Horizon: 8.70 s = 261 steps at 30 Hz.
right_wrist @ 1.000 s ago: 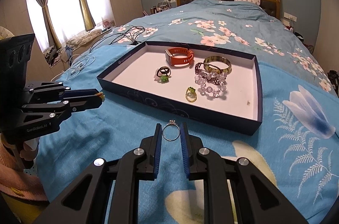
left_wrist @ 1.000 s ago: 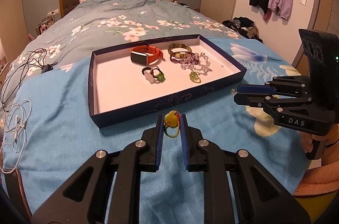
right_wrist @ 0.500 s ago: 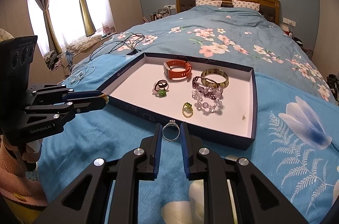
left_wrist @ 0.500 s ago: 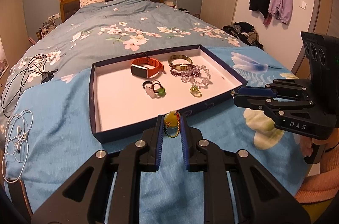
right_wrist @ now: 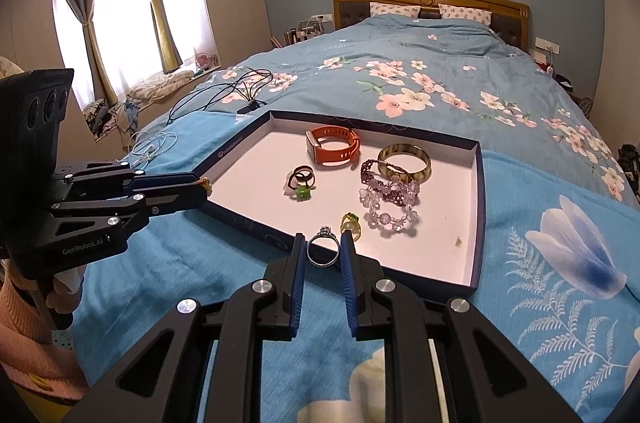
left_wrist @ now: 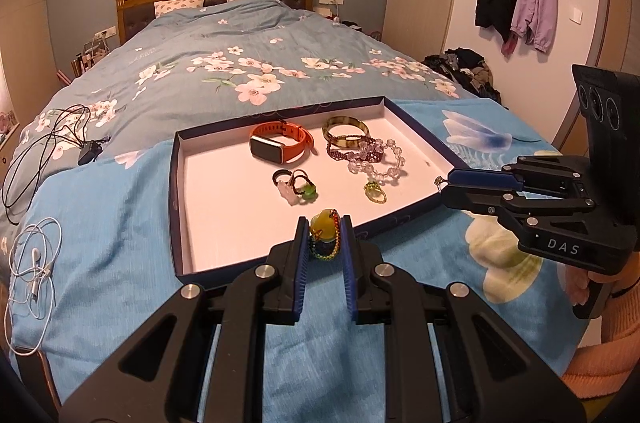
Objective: Organize jewelry
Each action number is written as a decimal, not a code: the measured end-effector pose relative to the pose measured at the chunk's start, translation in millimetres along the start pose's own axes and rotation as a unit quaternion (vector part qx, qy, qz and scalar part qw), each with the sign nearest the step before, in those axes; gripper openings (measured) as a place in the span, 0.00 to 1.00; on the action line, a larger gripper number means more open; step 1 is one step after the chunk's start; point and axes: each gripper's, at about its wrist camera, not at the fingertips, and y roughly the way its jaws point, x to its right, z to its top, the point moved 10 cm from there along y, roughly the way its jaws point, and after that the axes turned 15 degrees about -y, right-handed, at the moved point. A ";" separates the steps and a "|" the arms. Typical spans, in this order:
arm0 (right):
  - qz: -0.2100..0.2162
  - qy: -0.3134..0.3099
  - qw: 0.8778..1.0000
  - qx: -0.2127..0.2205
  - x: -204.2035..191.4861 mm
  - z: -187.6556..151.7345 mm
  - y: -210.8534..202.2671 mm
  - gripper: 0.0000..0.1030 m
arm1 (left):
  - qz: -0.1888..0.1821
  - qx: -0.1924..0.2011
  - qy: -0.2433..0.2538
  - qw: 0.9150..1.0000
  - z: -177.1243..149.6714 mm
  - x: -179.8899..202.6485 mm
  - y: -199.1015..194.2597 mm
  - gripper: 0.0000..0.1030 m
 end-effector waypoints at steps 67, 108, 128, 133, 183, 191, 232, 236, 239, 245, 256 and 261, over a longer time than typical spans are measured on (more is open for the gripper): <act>-0.007 0.003 1.000 0.007 24.9 24.3 24.9 0.15 | 0.012 0.008 -0.004 1.000 26.6 1.7 32.1 0.15; 0.000 0.006 1.000 -0.016 29.9 18.4 51.9 0.15 | 0.020 0.000 -0.009 1.000 34.3 -5.9 50.9 0.15; -0.006 0.032 0.998 -0.060 42.9 5.2 80.8 0.16 | 0.030 -0.032 -0.024 0.999 20.9 -15.0 80.1 0.23; -0.015 0.034 0.999 -0.034 41.9 10.2 60.0 0.33 | 0.030 -0.012 -0.026 0.999 24.0 -13.5 66.3 0.44; -0.166 0.019 0.976 0.141 -16.7 -6.6 -79.9 0.94 | 0.108 0.265 -0.058 0.956 -19.8 -21.4 -140.2 0.95; -0.165 0.014 0.976 0.143 -20.1 -4.8 -79.8 0.94 | 0.111 0.269 -0.054 0.955 -20.3 -20.3 -141.7 0.95; -0.166 0.019 0.976 0.142 -21.0 -7.1 -79.3 0.94 | 0.111 0.280 -0.045 0.953 -21.8 -11.5 -148.7 0.95; -0.166 0.019 0.976 0.143 -20.2 -7.0 -79.7 0.94 | 0.111 0.279 -0.045 0.953 -22.0 -11.2 -148.5 0.95; -0.166 0.020 0.976 0.142 -19.7 -6.9 -79.4 0.94 | 0.111 0.279 -0.044 0.953 -21.9 -11.2 -148.5 0.95; -0.166 0.020 0.976 0.142 -18.9 -7.0 -79.1 0.94 | 0.110 0.278 -0.044 0.953 -22.3 -10.6 -148.2 0.95; -0.166 0.021 0.975 0.143 -18.5 -7.1 -79.1 0.94 | 0.110 0.278 -0.044 0.953 -22.3 -10.2 -147.8 0.95; -0.167 0.021 0.975 0.143 -17.9 -7.3 -79.1 0.94 | 0.110 0.278 -0.044 0.953 -22.3 -9.9 -147.6 0.95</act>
